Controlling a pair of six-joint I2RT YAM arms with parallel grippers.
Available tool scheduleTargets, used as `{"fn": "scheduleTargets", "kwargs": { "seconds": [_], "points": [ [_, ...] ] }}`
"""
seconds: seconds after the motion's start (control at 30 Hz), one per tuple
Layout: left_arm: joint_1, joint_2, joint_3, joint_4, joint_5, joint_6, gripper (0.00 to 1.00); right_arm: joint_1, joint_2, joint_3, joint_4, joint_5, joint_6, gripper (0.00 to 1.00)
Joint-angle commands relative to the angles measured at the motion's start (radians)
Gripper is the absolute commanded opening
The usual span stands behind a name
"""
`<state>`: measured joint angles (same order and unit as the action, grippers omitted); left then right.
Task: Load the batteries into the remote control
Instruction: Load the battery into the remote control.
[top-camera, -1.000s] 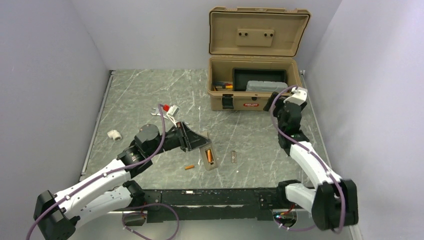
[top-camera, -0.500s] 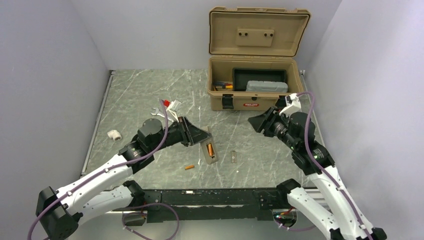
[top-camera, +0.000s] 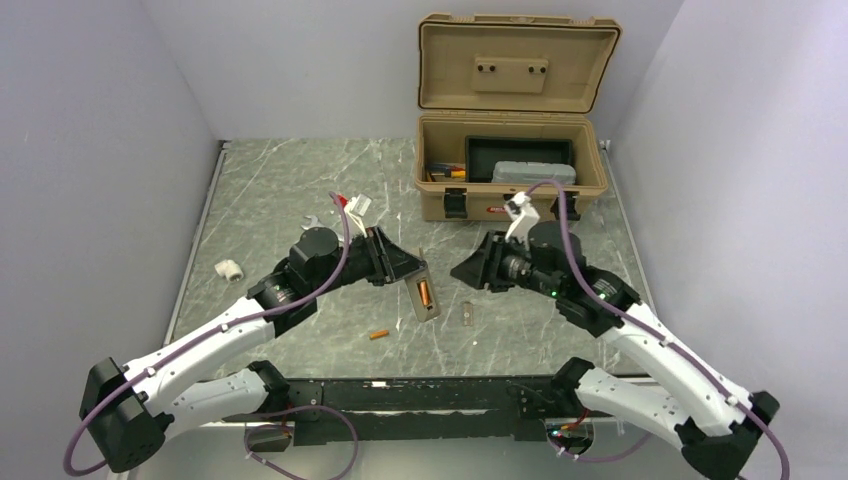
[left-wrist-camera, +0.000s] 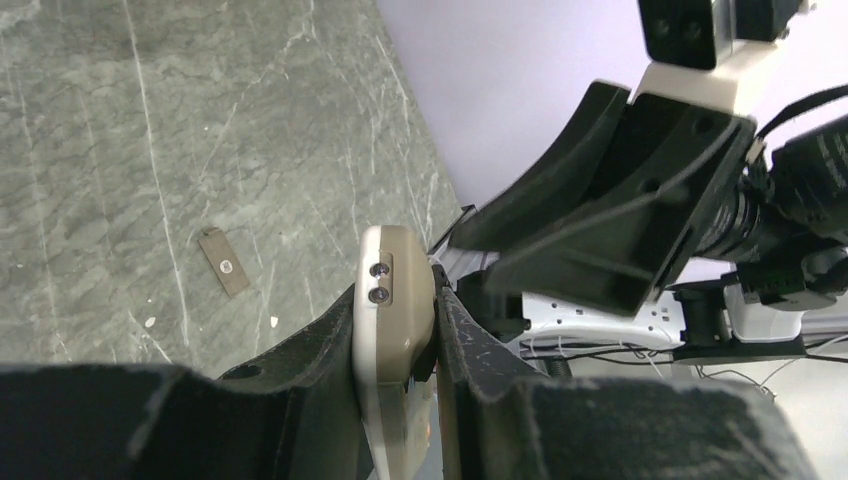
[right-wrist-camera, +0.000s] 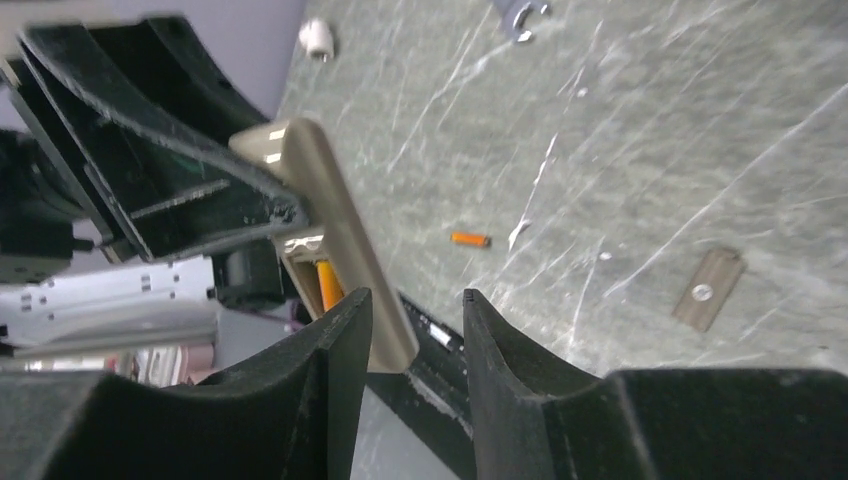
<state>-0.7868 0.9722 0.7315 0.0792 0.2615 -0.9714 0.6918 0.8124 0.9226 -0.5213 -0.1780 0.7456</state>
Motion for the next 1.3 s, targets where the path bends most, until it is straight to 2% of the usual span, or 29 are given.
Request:
{"fn": "scheduleTargets", "kwargs": {
  "seconds": [0.0, 0.13, 0.33, 0.8, 1.27],
  "points": [
    [0.004, -0.014, 0.036, 0.011, -0.035, 0.006, 0.00, 0.135, 0.057, 0.035, 0.047, 0.106, 0.046, 0.39],
    [0.004, -0.006, 0.055, -0.017, -0.050, 0.028, 0.00, 0.245, 0.118, 0.074, 0.044, 0.174, 0.070, 0.33],
    [0.004, -0.007, 0.072, -0.051, -0.079, 0.050, 0.00, 0.287, 0.134, 0.061, 0.091, 0.177, 0.116, 0.24],
    [0.004, -0.015, 0.059, -0.046, -0.083, 0.051, 0.00, 0.320, 0.195, 0.049, 0.127, 0.177, 0.145, 0.28],
    [0.002, -0.019, 0.057, -0.043, -0.087, 0.040, 0.00, 0.332, 0.264, 0.049, 0.087, 0.276, 0.208, 0.25]
  ]
}}
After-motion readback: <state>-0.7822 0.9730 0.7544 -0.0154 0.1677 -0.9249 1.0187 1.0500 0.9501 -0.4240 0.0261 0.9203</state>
